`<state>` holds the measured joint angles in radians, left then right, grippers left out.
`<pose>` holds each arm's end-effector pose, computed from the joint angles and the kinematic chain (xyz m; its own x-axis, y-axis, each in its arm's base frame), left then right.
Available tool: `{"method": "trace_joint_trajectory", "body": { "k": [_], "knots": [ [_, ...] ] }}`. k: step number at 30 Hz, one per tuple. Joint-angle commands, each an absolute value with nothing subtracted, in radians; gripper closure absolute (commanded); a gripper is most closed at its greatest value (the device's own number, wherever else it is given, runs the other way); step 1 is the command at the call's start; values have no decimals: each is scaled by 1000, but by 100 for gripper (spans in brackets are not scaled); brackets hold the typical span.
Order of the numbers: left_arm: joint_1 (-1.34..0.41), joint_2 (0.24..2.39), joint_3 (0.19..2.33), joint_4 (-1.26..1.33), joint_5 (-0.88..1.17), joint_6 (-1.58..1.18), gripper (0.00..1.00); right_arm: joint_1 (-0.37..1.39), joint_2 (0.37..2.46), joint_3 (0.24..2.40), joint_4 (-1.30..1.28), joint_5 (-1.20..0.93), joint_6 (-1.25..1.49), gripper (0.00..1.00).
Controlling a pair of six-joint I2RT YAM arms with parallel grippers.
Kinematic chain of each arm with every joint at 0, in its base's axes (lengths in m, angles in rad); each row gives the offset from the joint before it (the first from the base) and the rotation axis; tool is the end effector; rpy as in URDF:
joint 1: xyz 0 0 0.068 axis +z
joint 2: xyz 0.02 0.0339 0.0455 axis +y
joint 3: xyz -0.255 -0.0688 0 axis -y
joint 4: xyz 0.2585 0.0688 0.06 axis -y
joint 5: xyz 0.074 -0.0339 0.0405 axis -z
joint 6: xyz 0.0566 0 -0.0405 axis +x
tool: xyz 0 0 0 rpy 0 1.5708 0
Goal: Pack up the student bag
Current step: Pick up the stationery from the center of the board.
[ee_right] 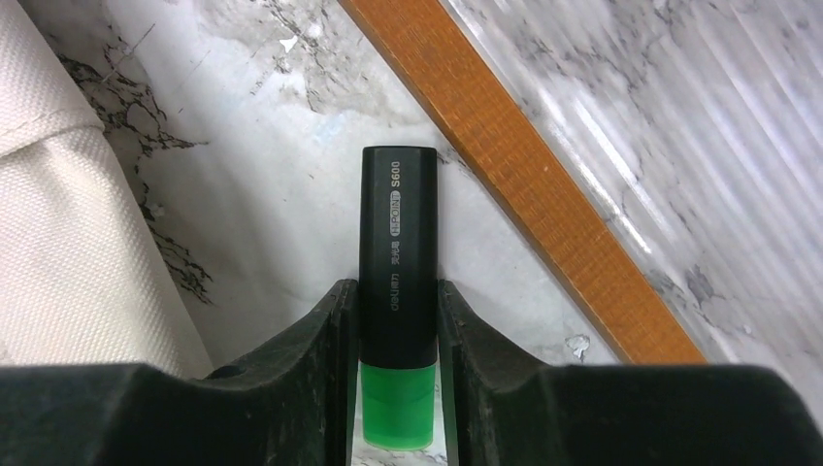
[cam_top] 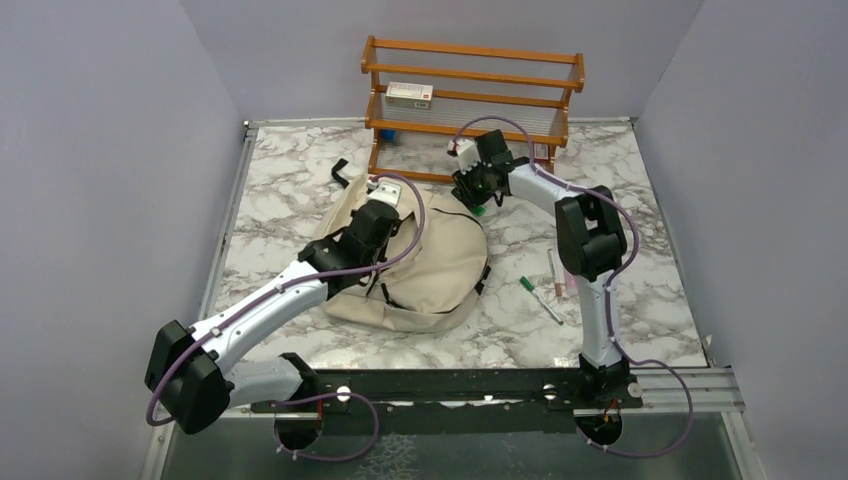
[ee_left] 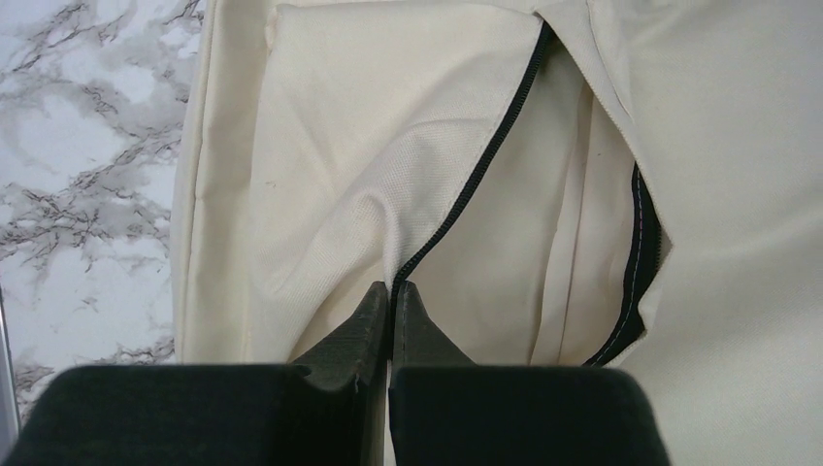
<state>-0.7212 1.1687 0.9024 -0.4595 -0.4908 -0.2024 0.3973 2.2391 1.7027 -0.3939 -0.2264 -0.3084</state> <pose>0.2265 -0.1636 0.2558 -0.5521 0.2494 -0.7956 0.2109 0.9650 0.1561 0.4636 0.2083 0.1296 -0.5525 -0.5526 -0.6240 -0.7015 0.7126 -0.0099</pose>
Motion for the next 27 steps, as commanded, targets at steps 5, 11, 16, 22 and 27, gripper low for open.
{"method": "trace_joint_trajectory", "body": {
  "k": [5,11,16,22,27],
  "knots": [
    [-716,1191,962,-460,-481,-212,100,389,2081,1524,-338,-33,-152,78],
    [-716,1176,965,-452,-483,-243,100,388,1965,1437,-353,144,-8,89],
    [-716,1148,968,-410,-446,-257,100,389,1821,1324,-352,201,101,91],
    [-715,1148,966,-382,-459,-283,100,389,1573,1192,-294,17,172,90],
    [-714,1136,936,-344,-491,-319,100,394,1484,1156,-293,-348,292,92]
  ]
}}
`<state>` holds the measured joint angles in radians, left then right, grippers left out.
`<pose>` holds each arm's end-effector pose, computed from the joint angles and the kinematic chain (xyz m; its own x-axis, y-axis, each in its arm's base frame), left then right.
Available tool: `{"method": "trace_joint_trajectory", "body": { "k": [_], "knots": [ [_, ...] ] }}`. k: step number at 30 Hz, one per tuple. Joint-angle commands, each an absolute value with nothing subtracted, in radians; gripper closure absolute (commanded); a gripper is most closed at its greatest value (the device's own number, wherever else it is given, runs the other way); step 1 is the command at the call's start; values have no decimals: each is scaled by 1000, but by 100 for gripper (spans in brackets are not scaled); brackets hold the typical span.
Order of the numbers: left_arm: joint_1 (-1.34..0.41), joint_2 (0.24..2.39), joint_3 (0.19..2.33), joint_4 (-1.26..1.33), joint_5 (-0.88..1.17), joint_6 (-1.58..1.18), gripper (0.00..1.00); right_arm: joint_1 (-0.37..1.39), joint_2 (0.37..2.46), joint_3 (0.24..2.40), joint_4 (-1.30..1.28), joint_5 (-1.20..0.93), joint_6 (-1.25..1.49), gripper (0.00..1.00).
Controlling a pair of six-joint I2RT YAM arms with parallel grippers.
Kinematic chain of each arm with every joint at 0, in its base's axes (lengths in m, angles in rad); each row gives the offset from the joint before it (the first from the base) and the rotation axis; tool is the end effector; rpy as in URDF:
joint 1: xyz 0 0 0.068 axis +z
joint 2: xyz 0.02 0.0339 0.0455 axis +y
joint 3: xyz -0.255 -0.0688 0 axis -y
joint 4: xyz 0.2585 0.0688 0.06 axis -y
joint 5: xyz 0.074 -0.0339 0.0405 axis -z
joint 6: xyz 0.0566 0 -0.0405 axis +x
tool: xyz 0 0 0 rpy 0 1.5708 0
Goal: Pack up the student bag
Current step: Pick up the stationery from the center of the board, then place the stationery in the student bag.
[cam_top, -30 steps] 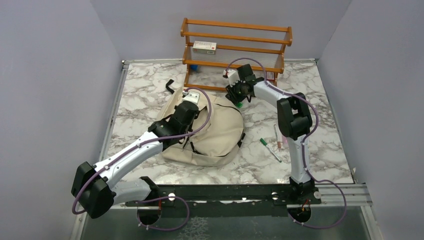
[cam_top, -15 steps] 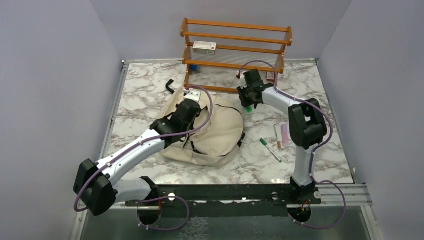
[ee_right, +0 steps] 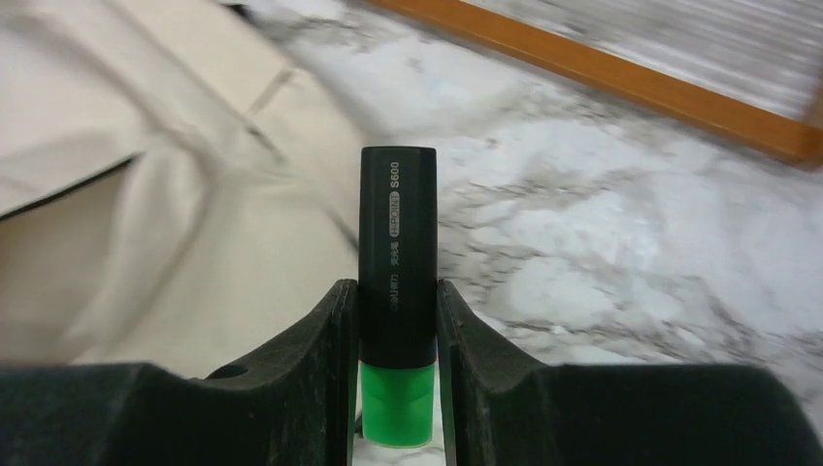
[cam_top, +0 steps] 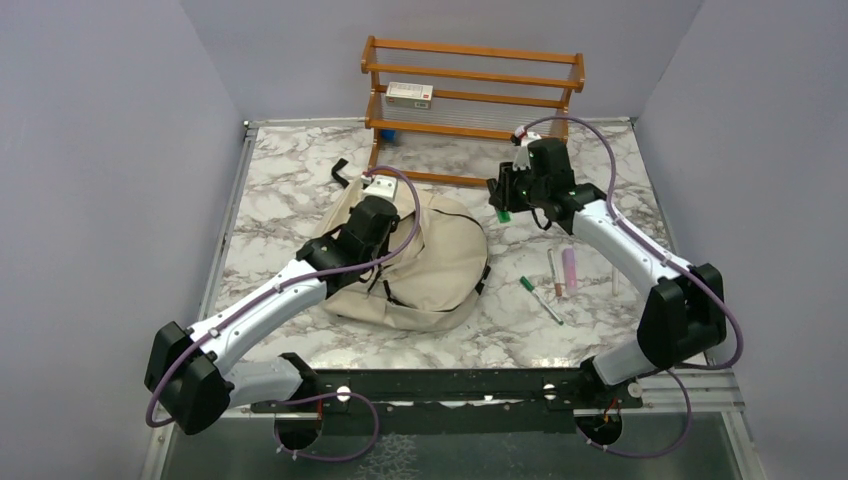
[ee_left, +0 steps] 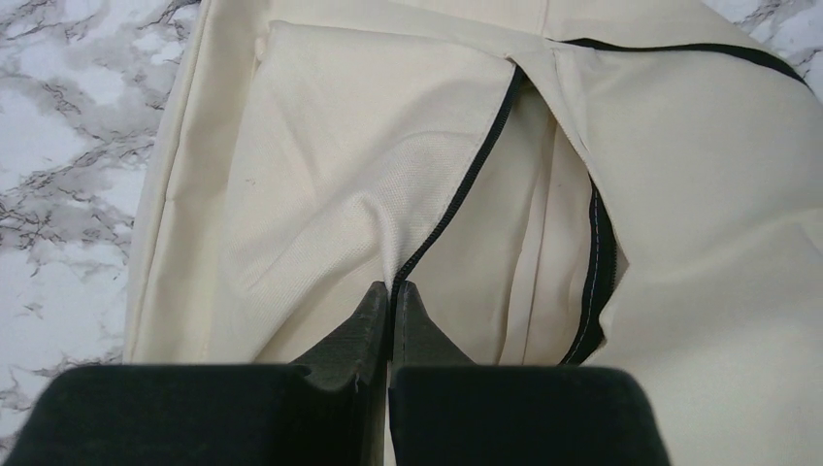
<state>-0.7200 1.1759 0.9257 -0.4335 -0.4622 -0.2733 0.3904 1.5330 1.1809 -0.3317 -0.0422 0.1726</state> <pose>0.2300 -0.1682 0.2643 -0.5464 0.1579 -0.8225 0.1899 0.9799 0.0620 0.3458 0.1449 0.2530 -0.6460 -0.0803 -0.7591 -0.3040 0.9392 0.1594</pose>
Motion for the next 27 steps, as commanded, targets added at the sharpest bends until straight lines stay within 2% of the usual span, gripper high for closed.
{"method": "trace_joint_trajectory", "body": {
  "k": [1,6,10,27],
  "knots": [
    [-714,1133,931,-339,-491,-323,100,399,1476,1146,-285,-404,319,92],
    [-711,1122,921,-322,-461,-314,100,472,1469,1119,-284,-518,409,94],
    [-710,1122,912,-305,-437,-307,100,558,1494,1122,-284,-518,439,94],
    [-710,1105,877,-268,-451,-357,100,699,1762,1390,-358,-514,408,95]
  ]
}}
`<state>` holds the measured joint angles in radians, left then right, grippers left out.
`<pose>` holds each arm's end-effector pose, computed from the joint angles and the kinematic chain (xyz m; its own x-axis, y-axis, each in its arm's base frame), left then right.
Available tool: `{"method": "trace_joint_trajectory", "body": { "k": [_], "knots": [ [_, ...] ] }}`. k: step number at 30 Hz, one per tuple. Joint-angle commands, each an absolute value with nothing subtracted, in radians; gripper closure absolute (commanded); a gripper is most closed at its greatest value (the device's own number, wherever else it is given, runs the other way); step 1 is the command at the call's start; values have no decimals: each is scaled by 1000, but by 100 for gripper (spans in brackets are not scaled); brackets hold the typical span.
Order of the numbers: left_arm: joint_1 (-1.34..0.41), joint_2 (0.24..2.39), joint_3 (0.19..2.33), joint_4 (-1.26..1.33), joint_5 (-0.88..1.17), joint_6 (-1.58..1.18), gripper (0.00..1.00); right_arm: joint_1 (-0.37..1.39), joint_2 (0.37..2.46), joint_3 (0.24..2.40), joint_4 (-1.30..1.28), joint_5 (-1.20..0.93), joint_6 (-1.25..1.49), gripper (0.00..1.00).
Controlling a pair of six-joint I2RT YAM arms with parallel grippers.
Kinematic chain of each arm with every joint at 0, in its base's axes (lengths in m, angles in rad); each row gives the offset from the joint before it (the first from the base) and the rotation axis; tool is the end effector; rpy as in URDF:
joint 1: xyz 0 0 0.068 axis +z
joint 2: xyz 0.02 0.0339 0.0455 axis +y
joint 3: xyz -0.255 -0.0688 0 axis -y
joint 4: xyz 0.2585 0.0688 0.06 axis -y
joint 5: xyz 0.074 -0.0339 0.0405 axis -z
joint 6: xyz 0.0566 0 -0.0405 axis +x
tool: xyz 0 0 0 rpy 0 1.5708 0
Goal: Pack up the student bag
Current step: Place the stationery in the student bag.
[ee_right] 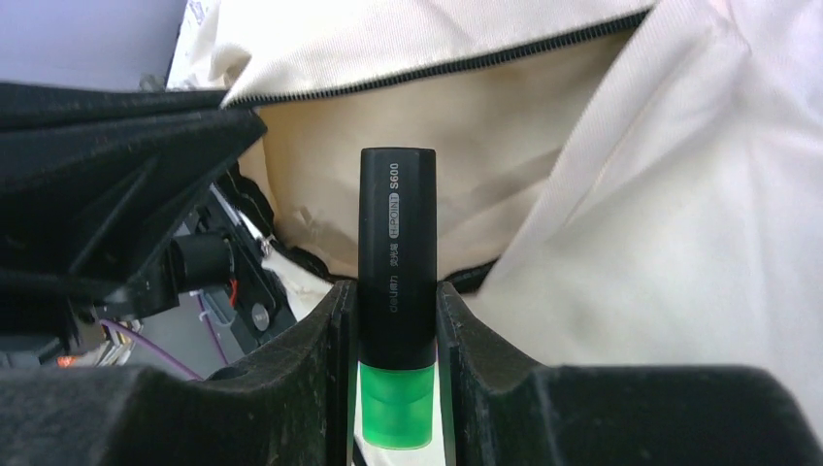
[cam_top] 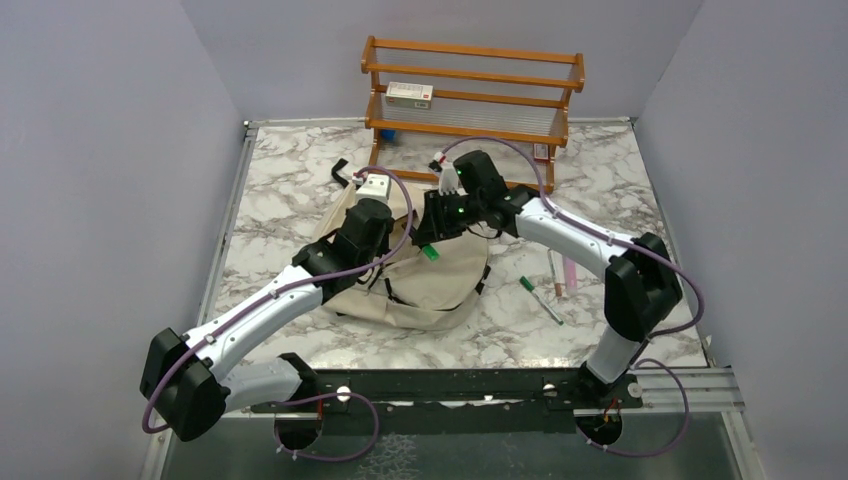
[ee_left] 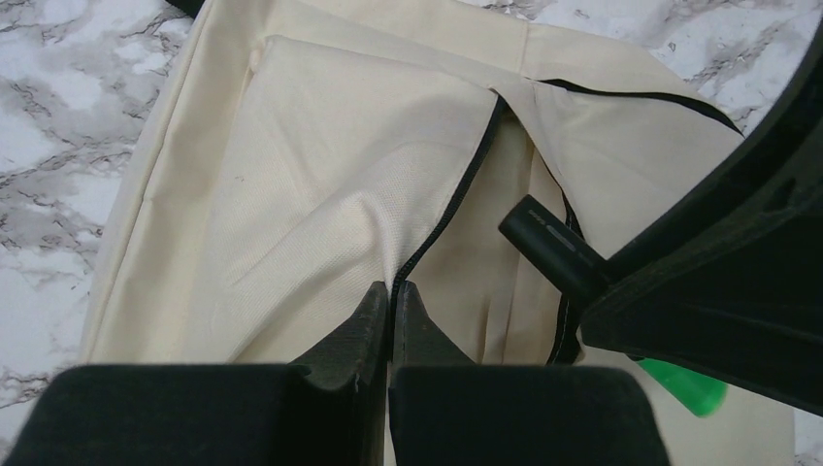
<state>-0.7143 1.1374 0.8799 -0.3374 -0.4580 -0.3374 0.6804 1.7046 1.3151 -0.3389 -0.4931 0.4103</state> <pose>0.2291 -0.1655 0.2672 -0.5025 0.0427 -0.8635 0.1532 0.9874 -0.0403 0.3006 0.2777 0.2411 -0.8051 -0.1995 -0.5586 -0.5536 0.5912 0.5866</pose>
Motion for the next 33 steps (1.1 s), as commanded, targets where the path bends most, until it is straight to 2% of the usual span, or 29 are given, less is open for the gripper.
{"method": "trace_joint_trajectory", "body": {
  "k": [1,6,18,24,28,33],
  "knots": [
    [-709,1105,877,-266,-443,-351,100,705,1783,1414,-367,-515,406,95],
    [-710,1100,880,-259,-440,-339,100,729,1865,1515,-419,-523,391,95],
    [-709,1117,891,-258,-408,-354,100,730,2012,1652,-325,-572,448,93],
    [-709,1107,878,-258,-404,-370,100,731,2019,1569,-96,-567,562,81],
    [-708,1109,872,-258,-405,-378,100,732,1984,1464,42,-570,630,67],
    [-708,1116,868,-258,-405,-382,100,732,1942,1427,22,-553,602,57]
  ]
}}
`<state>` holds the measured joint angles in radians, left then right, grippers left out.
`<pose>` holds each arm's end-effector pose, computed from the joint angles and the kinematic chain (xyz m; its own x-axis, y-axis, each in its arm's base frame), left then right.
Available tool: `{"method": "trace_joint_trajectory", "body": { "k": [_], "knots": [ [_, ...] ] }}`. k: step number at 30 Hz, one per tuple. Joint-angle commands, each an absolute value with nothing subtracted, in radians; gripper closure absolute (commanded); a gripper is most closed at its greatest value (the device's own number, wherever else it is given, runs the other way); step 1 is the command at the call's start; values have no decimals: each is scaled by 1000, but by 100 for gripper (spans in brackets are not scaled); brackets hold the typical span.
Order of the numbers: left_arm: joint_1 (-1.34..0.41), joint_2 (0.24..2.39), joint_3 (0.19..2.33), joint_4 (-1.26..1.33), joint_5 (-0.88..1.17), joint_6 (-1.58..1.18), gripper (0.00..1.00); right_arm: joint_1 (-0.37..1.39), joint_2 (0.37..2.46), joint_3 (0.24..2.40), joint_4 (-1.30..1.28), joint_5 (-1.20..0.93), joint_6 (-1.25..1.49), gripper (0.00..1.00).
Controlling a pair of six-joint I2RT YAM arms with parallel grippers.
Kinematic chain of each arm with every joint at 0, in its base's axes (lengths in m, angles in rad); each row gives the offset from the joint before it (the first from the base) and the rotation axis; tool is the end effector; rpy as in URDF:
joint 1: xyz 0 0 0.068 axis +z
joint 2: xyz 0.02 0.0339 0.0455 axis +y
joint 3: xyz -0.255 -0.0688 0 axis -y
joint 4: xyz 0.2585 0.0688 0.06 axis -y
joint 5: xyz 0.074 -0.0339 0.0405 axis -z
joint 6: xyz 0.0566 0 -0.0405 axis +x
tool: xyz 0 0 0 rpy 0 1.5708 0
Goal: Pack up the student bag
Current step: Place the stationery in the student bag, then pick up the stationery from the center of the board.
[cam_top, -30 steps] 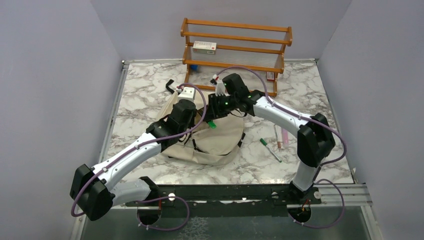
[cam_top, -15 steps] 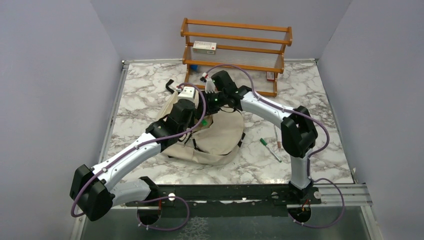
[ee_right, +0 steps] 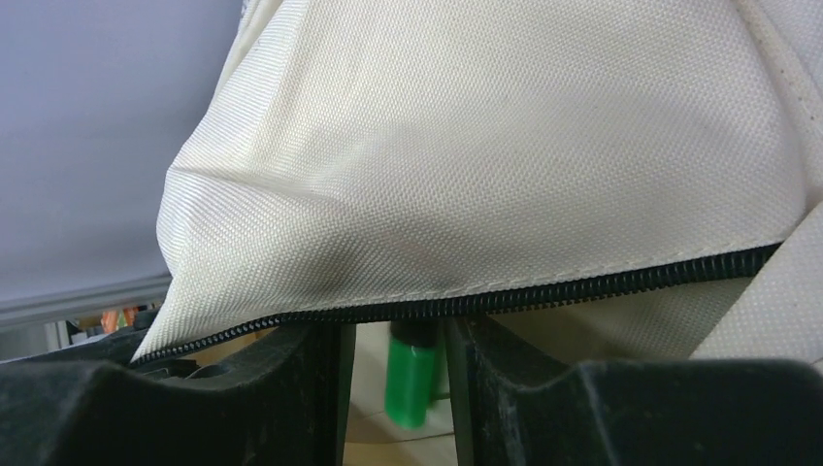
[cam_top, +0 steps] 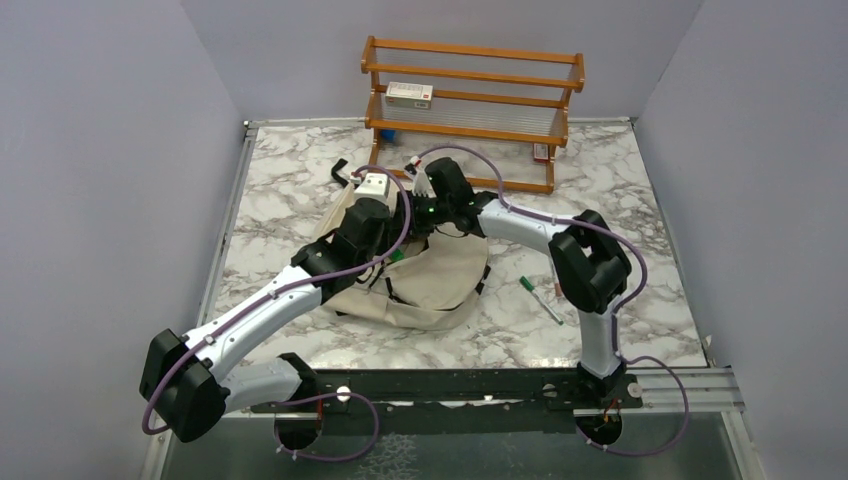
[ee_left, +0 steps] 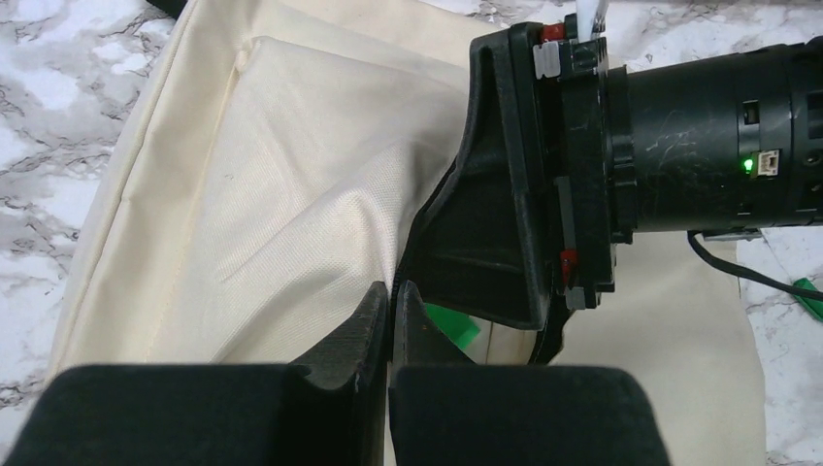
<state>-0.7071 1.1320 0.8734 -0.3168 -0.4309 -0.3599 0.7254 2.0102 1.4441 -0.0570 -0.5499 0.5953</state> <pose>0.2299 -0.1653 0.2680 -0.5013 0.0074 -0.8653 0.1574 0.9841 -0.0827 0.3381 0.3393 0.1849 -0.8568 -0.1207 -0.5014 -0.4864 0.5122 0.7079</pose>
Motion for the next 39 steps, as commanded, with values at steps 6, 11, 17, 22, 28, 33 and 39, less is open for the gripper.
{"method": "trace_joint_trajectory", "body": {
  "k": [6,11,17,22,28,33,39],
  "knots": [
    [-708,1124,857,-252,-408,-382,100,731,1822,1392,-96,-445,501,51],
    [-708,1136,859,-247,-405,-382,100,731,1687,1333,-217,-261,426,51],
    [-708,1134,849,-240,-412,-378,100,731,1474,1196,-389,104,359,51],
    [-709,1150,850,-236,-402,-369,100,717,1384,1139,-609,377,367,50],
    [-706,1180,865,-225,-395,-348,100,620,1401,1131,-837,281,354,41],
    [-707,1200,891,-231,-396,-325,100,596,1449,1118,-968,195,390,40],
    [-706,1198,888,-230,-379,-327,100,529,1452,1026,-926,75,385,37]
  ]
}}
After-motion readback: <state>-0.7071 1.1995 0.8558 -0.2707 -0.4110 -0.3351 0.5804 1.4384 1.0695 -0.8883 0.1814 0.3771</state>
